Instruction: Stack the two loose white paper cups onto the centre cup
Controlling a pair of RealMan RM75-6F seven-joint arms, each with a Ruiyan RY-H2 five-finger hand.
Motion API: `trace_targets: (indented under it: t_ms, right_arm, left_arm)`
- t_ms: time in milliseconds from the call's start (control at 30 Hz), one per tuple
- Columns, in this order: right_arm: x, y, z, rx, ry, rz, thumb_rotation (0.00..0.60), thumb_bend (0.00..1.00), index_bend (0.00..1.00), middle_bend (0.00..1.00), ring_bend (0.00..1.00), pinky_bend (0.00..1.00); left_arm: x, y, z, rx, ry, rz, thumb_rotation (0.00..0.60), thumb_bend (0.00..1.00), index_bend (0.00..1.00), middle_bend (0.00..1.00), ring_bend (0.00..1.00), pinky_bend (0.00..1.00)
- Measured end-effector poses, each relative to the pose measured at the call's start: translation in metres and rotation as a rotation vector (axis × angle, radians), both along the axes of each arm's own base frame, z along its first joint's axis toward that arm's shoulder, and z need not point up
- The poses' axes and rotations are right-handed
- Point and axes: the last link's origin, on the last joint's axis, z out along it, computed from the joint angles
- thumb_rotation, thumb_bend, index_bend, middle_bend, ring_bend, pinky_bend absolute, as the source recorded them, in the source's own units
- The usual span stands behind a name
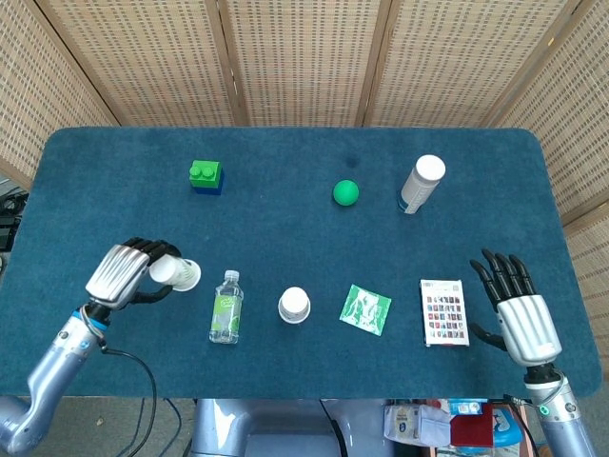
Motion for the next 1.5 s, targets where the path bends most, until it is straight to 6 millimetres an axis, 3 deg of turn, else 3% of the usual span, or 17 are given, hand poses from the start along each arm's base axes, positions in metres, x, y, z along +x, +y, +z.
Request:
trace_targets:
  t_ms: [267, 600, 1400, 1500]
  right_arm:
    - [-0.005, -0.005, 0.000, -0.004, 0.010, -0.029, 0.600, 0.00, 0.11, 0.02, 0.00, 0.00]
    - [-0.010, -0.008, 0.004, -0.018, 0.007, -0.054, 0.600, 0.00, 0.11, 0.03, 0.00, 0.00]
    - [-0.010, -0.008, 0.003, -0.007, 0.005, -0.047, 0.600, 0.00, 0.12, 0.04, 0.00, 0.00]
    - [-0.010, -0.008, 0.004, -0.010, 0.003, -0.047, 0.600, 0.00, 0.12, 0.04, 0.00, 0.00]
  left_arm:
    - [0.070, 0.017, -0.021, -0.132, 0.005, -0.117, 0.600, 0.26, 0.36, 0.41, 0.41, 0.35]
    - [0.122, 0.019, -0.061, -0.227, 0.008, -0.192, 0.600, 0.27, 0.36, 0.40, 0.41, 0.35]
    - [0.158, 0.007, -0.103, -0.239, 0.098, -0.264, 0.600, 0.27, 0.36, 0.39, 0.41, 0.34]
    - [0.158, 0.007, -0.106, -0.233, 0.117, -0.266, 0.600, 0.27, 0.36, 0.34, 0.36, 0.32]
